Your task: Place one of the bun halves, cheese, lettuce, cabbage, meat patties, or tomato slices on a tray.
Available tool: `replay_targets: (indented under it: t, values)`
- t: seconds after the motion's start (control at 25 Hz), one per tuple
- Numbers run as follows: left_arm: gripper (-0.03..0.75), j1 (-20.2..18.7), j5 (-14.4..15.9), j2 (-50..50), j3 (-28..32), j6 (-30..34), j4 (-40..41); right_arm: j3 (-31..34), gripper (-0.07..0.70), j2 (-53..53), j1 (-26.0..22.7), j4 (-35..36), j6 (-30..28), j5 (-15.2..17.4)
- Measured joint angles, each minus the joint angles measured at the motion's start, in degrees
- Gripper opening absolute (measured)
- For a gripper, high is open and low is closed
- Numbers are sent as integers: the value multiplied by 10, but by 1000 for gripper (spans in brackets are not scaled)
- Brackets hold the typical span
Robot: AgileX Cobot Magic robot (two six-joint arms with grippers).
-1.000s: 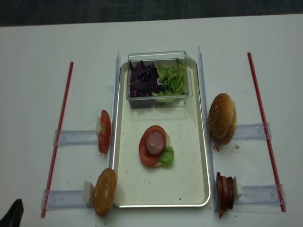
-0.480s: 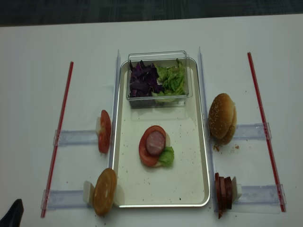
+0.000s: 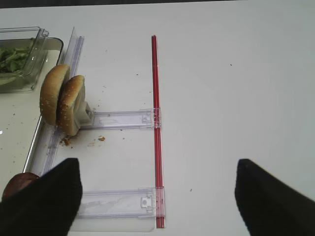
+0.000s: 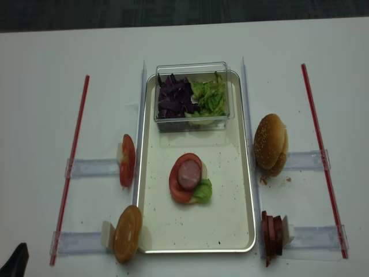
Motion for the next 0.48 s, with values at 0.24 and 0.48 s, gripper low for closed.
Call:
replay_targets:
  t: [0.24, 0.48]
  values:
    - [689, 0, 0, 0, 0, 0, 0, 0, 646, 0, 0, 0, 0, 1]
    - [689, 0, 0, 0, 0, 0, 0, 0, 646, 0, 0, 0, 0, 1]
